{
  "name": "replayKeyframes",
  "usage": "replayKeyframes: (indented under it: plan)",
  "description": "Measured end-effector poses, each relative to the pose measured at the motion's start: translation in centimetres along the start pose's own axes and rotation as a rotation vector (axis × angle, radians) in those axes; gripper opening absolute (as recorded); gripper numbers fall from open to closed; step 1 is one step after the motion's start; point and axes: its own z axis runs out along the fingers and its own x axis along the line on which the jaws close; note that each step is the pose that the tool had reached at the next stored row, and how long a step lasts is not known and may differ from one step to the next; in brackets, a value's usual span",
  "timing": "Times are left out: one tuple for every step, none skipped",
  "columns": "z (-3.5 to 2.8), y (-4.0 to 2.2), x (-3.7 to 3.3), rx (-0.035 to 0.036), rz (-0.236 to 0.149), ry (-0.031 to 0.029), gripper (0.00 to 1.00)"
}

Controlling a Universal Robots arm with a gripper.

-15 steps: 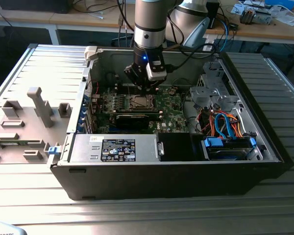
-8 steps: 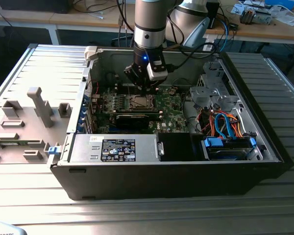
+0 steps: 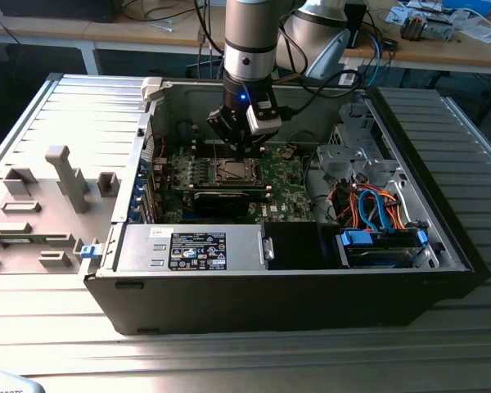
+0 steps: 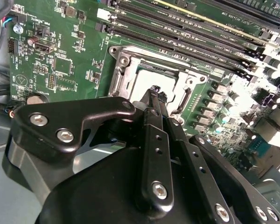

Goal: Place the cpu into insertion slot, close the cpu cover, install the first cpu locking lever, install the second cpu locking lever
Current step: 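Install the first cpu locking lever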

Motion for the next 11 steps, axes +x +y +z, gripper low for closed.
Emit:
replayKeyframes:
  plan:
    - [0.0,0.0,0.0,0.0,-0.004,-0.0001,0.11]
    - [0.0,0.0,0.0,0.0001,-0.008,-0.0002,0.11]
    - [0.0,0.0,0.0,0.0001,-0.012,-0.0003,0.11]
    - [0.0,0.0,0.0,0.0001,-0.016,-0.0004,0.11]
    - [0.0,0.0,0.0,0.0001,-0.019,-0.0005,0.11]
    - [0.0,0.0,0.0,0.0001,-0.021,-0.0005,0.11]
    - [0.0,0.0,0.0,0.0001,-0.025,-0.0006,0.11]
    - [0.0,0.0,0.0,0.0002,-0.029,-0.0007,0.11]
    - [0.0,0.0,0.0,0.0001,-0.033,-0.0008,0.11]
    - [0.0,0.0,0.0,0.0002,-0.036,-0.0009,0.11]
    - [0.0,0.0,0.0,0.0001,-0.039,-0.0009,0.11]
